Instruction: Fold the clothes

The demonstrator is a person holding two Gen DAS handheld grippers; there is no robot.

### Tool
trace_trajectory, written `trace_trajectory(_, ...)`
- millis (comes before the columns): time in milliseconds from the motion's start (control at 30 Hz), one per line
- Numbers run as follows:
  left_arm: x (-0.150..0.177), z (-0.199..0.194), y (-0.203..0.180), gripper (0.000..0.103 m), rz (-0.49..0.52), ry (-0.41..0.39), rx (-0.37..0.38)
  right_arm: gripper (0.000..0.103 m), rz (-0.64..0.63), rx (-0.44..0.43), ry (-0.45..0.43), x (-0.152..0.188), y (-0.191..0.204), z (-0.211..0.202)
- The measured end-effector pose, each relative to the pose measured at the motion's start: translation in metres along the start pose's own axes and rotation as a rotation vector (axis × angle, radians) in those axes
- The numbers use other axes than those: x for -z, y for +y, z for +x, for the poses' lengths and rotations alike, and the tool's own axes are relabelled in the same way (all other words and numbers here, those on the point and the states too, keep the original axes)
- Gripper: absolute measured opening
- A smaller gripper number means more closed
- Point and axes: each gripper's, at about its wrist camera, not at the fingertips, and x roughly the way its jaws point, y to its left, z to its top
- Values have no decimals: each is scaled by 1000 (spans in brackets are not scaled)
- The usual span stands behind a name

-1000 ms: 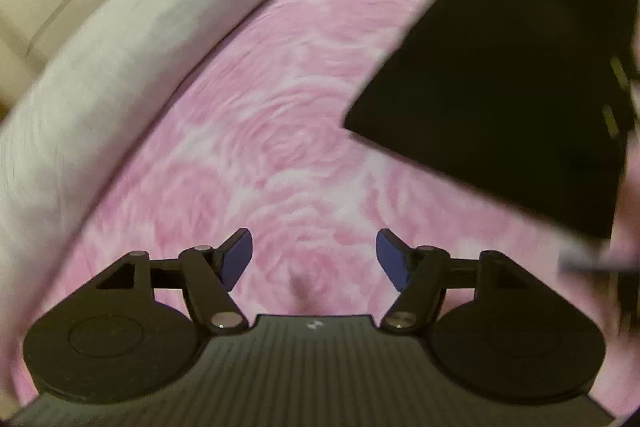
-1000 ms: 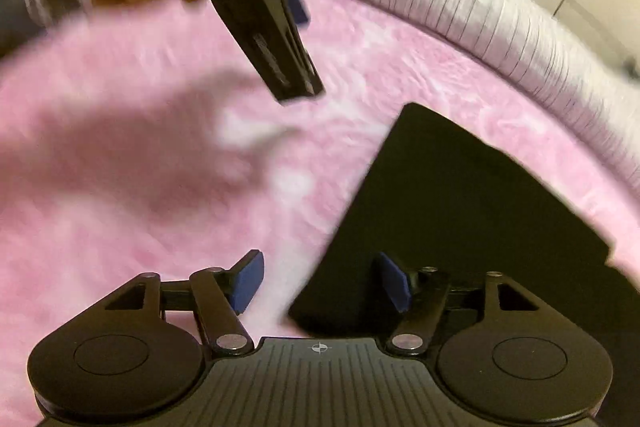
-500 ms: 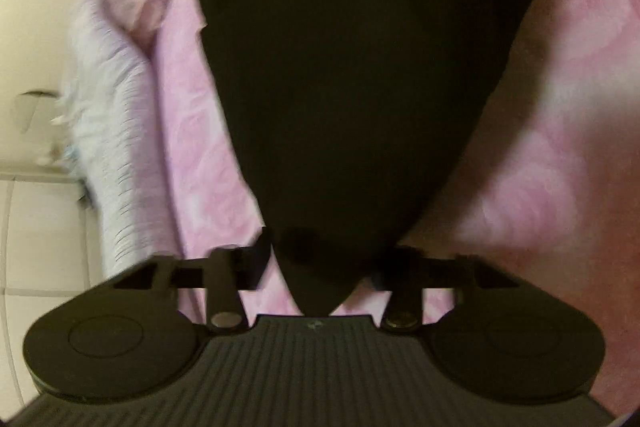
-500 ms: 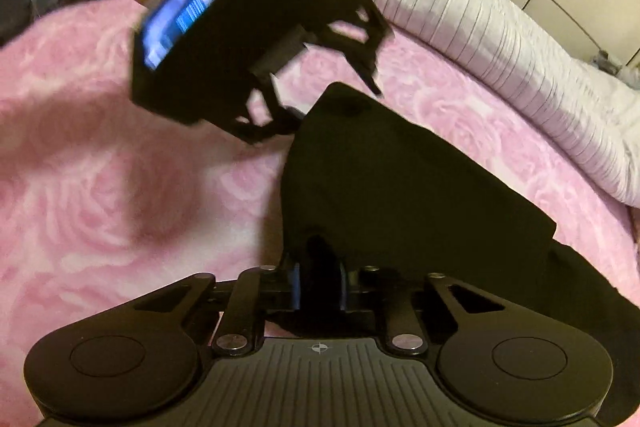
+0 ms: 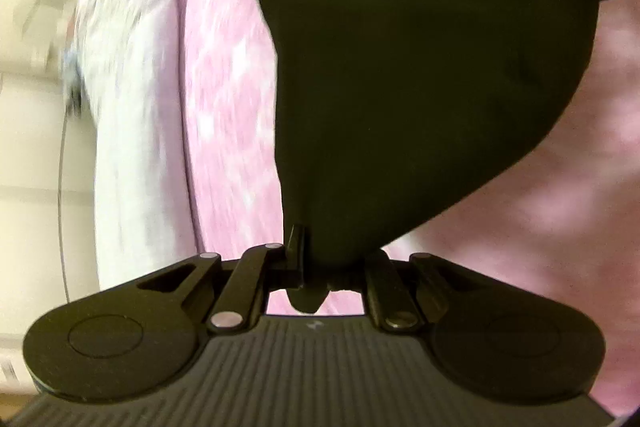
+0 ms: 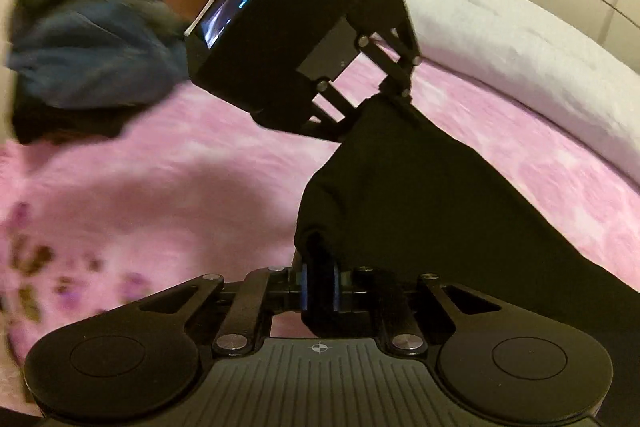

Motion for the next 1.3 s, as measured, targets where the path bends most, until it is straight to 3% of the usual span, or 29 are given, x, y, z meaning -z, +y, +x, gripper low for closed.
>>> trace_trajectory(133, 16, -34, -38, 8, -69, 62, 58, 9, -63, -133, 11, 1, 31, -16)
trace_trajectory(267, 34, -43, -76, 14, -122, 123, 125, 12, -138, -228, 64, 26, 59, 11)
trace_trajectory(400, 57, -46, -99, 17, -200, 198, 201, 31, -36, -293, 171, 45, 55, 37)
trace_trajectory(500, 74, -49, -112, 20, -268, 251, 256, 43, 103, -311, 148, 52, 30, 12)
trace_trajectory(533, 80, -57, -101, 24, -341, 250, 264, 44, 130, -303, 132, 55, 18, 3)
trace_trajectory(667, 64, -61, -47, 29, -552, 165, 251, 53, 283, -107, 72, 77, -40, -30)
trace_trajectory(733, 43, -42, -18, 35, -595, 82, 269, 54, 420, 0, 90, 90, -75, -24)
trace_trajectory(833, 1, 2, 4, 38, -610, -46, 333, 55, 563, 61, 83, 105, -115, -5)
trace_trajectory(1000, -57, 87, 26, 38, -628, -156, 456, 55, 728, -25, 123, 125, -146, 34)
trace_trajectory(1133, -67, 139, 37, 36, -737, -169, 641, 55, 797, -61, 81, 135, -153, 32)
trace_trajectory(1300, -75, 151, 43, 31, -712, -151, 706, 54, 800, -72, 72, 137, -151, 31)
